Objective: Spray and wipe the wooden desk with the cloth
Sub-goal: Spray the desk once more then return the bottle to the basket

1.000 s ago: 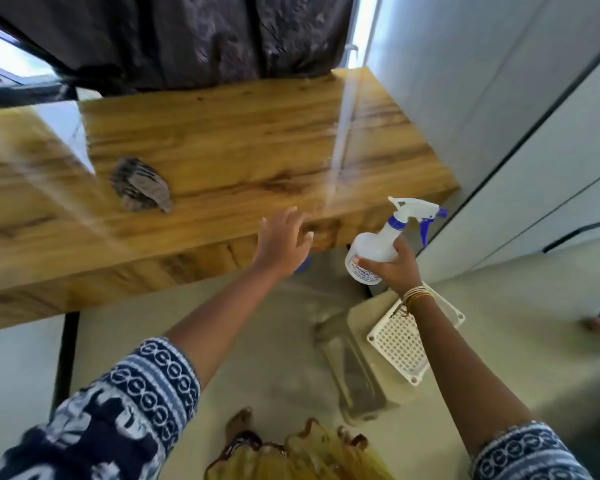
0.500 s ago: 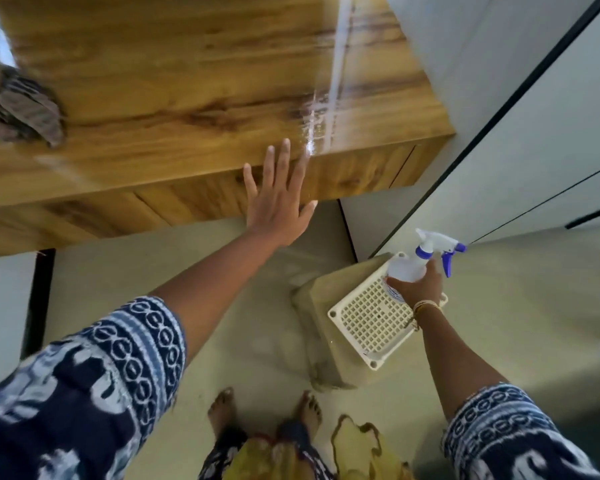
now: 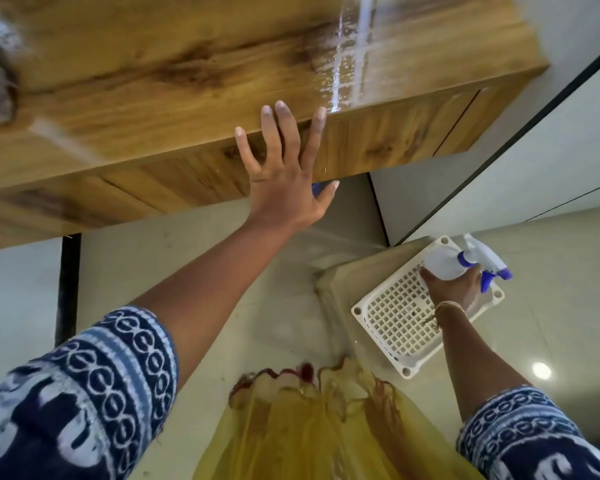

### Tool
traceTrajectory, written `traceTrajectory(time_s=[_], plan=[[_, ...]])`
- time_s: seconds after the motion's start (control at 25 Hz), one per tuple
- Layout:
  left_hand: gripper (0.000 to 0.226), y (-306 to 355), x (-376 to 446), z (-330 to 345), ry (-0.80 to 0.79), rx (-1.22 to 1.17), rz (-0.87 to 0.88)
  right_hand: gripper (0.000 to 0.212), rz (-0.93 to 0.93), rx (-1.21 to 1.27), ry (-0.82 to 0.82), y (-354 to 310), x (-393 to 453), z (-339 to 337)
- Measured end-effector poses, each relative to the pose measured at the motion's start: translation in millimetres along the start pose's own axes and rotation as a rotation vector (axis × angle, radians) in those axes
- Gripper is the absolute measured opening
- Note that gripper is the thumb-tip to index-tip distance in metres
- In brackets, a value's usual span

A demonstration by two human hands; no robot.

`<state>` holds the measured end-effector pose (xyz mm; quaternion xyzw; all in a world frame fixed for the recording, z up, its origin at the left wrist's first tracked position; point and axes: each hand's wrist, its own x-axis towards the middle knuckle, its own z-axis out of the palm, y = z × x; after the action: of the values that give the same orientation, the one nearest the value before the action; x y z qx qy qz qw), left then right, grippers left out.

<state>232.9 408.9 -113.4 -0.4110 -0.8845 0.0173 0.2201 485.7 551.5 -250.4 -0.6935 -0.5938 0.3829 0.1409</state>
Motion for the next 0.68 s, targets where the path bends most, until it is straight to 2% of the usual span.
traceTrajectory(time_s=[0.12,0.28,0.36,0.44,0.52,0.6,0.68], plan=[[0.091,2.3,1.3,-1.7,-0.017,0.003,-0.017,0.070,0.068,0.038,-0.016,4.1,-3.3,6.2],[0.094,3.1,-0.8,-7.7,-0.051,0.008,-0.016,0.079,0.164,0.104,-0.006,3.0,-14.4,8.4],[0.098,1.4,-2.8,-16.3,-0.107,-0.039,-0.011,0.082,0.298,0.142,0.010,-3.5,-24.6,6.8],[0.101,-1.0,-5.6,-30.4,-0.170,-0.084,0.006,0.082,0.484,0.154,-0.105,-15.4,-41.8,2.5],[0.101,-8.5,-5.0,-49.5,-0.253,-0.130,0.040,0.069,0.564,0.156,-0.308,-40.1,-62.4,-5.5],[0.096,-24.0,-3.3,-68.2,-0.358,-0.162,0.103,0.052,0.511,0.175,-0.398,-78.5,-82.0,-17.4],[0.086,-44.7,1.7,-88.6,-0.437,-0.269,0.154,0.042,0.361,0.117,-0.461,-129.1,-94.3,-29.4]])
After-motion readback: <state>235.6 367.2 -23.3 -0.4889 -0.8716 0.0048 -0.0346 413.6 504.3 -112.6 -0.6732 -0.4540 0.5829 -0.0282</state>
